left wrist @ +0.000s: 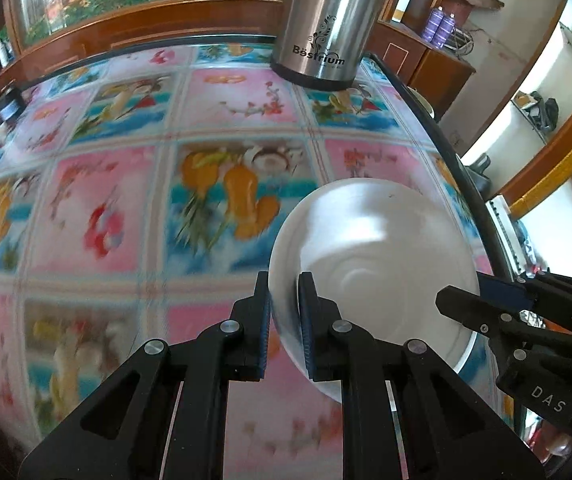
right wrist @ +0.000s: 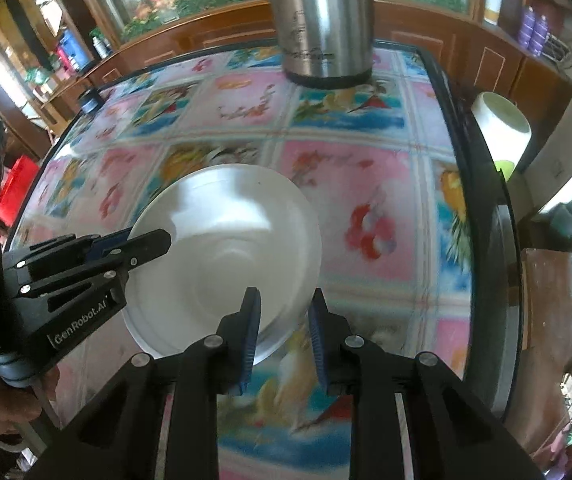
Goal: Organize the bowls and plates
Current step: 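Carry the second white bowl with both tools over the green basin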
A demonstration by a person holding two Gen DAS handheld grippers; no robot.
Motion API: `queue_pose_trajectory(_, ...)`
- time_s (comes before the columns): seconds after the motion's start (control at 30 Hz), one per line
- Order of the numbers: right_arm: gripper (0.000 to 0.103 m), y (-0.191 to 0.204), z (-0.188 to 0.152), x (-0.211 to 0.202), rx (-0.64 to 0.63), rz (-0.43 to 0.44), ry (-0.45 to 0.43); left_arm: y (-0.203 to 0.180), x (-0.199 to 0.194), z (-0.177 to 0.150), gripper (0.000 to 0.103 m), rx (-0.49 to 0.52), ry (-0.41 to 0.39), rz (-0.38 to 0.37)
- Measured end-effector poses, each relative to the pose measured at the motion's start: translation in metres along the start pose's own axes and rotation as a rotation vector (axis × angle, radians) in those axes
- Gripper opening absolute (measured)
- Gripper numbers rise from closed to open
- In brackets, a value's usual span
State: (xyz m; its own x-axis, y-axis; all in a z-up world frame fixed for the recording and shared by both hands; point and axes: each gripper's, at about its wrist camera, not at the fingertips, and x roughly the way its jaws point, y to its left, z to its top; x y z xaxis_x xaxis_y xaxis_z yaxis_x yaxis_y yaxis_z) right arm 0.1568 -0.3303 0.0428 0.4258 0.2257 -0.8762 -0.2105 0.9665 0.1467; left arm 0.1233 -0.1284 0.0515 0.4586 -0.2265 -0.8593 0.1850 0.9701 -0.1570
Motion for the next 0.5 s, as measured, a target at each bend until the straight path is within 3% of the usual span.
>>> queue_pose_trajectory(0.5,0.027,0.097,-0.101,-0.044,-0.079,0.056,-0.045,0.045,-0.09,-0.124,0.013,0.004,-0.08,0.049)
